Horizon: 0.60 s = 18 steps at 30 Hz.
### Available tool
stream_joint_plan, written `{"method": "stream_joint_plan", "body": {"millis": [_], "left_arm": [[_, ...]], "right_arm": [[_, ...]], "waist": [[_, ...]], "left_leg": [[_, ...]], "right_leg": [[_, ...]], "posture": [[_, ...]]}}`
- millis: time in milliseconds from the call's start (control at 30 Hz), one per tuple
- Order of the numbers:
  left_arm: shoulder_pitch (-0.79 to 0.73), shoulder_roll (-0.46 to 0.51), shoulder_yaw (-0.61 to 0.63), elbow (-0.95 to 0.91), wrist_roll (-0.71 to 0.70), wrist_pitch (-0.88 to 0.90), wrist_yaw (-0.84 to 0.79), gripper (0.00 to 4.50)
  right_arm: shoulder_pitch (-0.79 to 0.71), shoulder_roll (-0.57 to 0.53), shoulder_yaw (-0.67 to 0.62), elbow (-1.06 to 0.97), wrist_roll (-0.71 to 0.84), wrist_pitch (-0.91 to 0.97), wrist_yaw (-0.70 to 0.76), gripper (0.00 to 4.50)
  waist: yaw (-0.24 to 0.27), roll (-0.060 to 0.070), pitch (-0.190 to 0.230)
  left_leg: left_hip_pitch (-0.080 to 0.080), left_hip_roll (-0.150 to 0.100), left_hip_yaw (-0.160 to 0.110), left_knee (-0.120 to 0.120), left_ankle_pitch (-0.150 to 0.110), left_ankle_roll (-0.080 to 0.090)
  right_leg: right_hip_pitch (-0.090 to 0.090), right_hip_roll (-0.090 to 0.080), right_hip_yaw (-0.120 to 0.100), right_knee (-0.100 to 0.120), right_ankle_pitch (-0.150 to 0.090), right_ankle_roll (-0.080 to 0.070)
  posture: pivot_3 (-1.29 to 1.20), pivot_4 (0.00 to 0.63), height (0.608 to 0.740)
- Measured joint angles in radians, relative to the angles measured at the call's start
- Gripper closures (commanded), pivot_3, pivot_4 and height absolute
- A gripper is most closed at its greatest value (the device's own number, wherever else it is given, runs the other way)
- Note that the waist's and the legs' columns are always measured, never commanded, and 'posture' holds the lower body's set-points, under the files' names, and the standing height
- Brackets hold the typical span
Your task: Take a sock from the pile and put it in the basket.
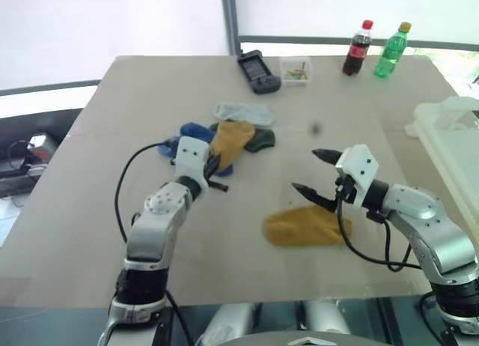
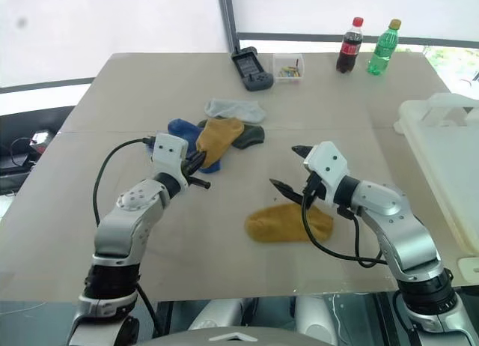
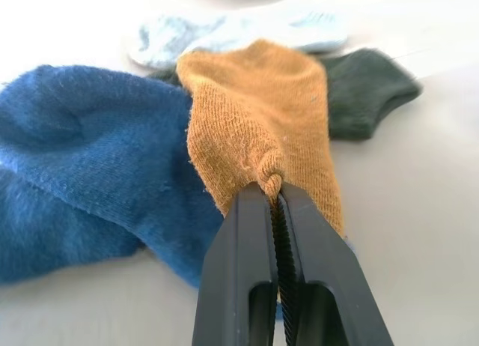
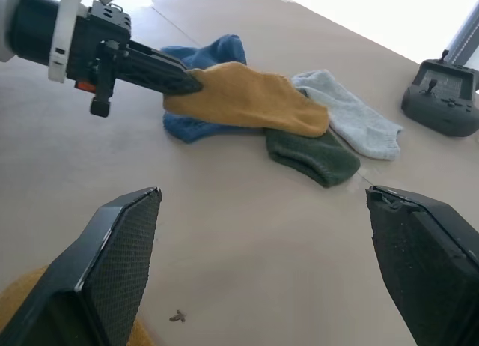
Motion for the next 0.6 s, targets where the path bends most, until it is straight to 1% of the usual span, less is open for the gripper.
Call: {"method": "stream_joint_plan", "body": {"millis": [67,200,400,500,600], "left_arm": [[0.027,0.008,0.014,-0.041,-0.033,0.024,-0.024,4.43],[0.110,0.062,0.019,-0.124,-0.132,0.072,-0.124,4.43],[0.225,0.217,0.019,-0.178,-0.270,0.116,-0.328,4.43],[0.281,0.327,0.020,-0.184,-0.325,0.129,-0.442,4.43],[0.323,0.413,0.024,-0.183,-0.360,0.130,-0.533,4.43]], "right_arm": [[-0.001,0.000,0.001,0.000,0.001,0.000,0.004,0.00],[-0.008,0.000,0.003,0.005,0.001,0.000,0.015,0.00],[-0.015,0.001,0.004,0.013,0.001,0.000,0.020,0.00],[-0.013,-0.001,0.004,0.013,0.001,0.005,0.020,0.00],[-0.004,-0.006,0.004,0.008,0.003,0.019,0.020,0.00]], "waist": [[0.000,0.000,0.000],[-0.001,0.000,0.000],[-0.001,0.002,0.001],[-0.001,0.003,0.002],[-0.001,0.004,0.003]], "left_leg": [[0.000,0.000,0.000,0.000,0.000,0.000],[0.000,0.000,0.000,0.000,0.000,0.000],[0.000,0.000,0.000,-0.001,0.000,0.000],[0.001,0.000,0.000,-0.001,0.000,0.000],[0.001,0.001,0.000,-0.002,0.000,0.000]], "right_leg": [[0.000,0.000,0.000,0.000,0.000,0.000],[0.000,0.000,0.000,0.000,0.000,0.000],[0.000,0.000,0.000,0.000,0.000,0.000],[0.000,0.000,0.000,0.000,0.000,0.000],[0.000,0.000,0.000,-0.001,0.000,0.000]], "posture": [[0.00,0.150,0.740],[0.00,0.150,0.740],[0.00,0.150,0.740],[0.00,0.150,0.740],[0.00,0.150,0.740]]}}
